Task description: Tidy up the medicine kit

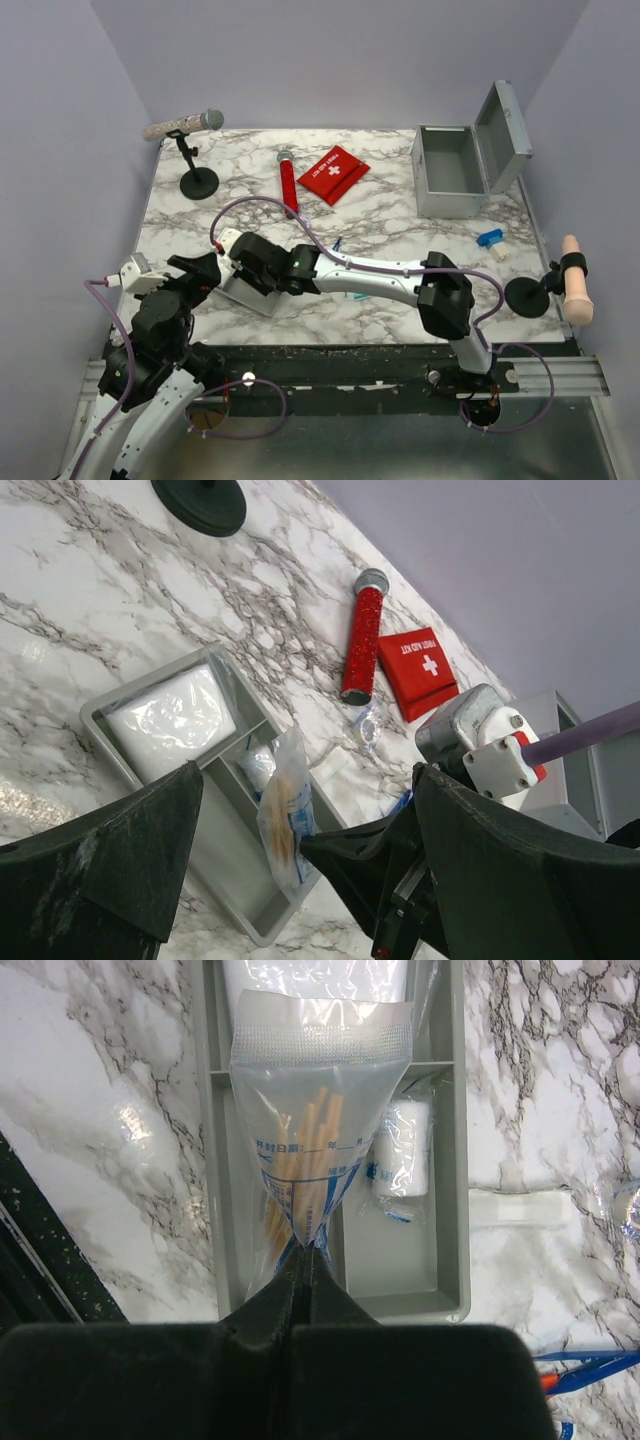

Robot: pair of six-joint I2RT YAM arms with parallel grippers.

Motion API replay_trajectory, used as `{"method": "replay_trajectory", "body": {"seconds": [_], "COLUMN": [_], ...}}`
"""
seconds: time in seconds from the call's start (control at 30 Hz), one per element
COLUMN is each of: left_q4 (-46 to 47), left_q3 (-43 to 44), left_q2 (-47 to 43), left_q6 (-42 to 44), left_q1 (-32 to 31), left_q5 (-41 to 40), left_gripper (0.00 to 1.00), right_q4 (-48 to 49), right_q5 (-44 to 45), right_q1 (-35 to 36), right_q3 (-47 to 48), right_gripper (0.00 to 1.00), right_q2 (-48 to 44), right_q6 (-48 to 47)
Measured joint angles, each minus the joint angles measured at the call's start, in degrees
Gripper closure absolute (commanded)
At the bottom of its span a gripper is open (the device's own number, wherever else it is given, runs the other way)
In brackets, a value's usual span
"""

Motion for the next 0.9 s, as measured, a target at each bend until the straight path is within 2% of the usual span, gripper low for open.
{"method": "replay_trajectory", "body": {"seconds": [0.43, 0.7, 0.77, 0.9], "left_q4": [-0.87, 4.20, 4.66, 5.09], "left_q3": [-0.04, -0.04, -0.04, -0.04], "left_q2": [0.72, 0.94, 0.87, 0.26], "left_q6": [0.20, -0.83, -1.05, -1.29], "left_q1": [0.09, -0.13, -0.13, -0.13], "left_q5": [0.02, 1.64, 1.79, 1.97], "left_gripper": [0.04, 0.05, 0.05, 0.05], "right_q4": [0.17, -0.92, -1.25, -1.29], "right_q5": [0.87, -1.27, -1.88, -1.79], "right_q1": [-0.48, 1.03, 1.20, 1.44], "right_q3": [-1.07, -2.64, -2.82, -2.89], "right_gripper": [0.99, 0.99, 0.91, 0.61], "right_q2": [2.38, 6.01, 6.29, 6.29], "right_q6": [0.13, -1.90, -2.25, -1.31]}}
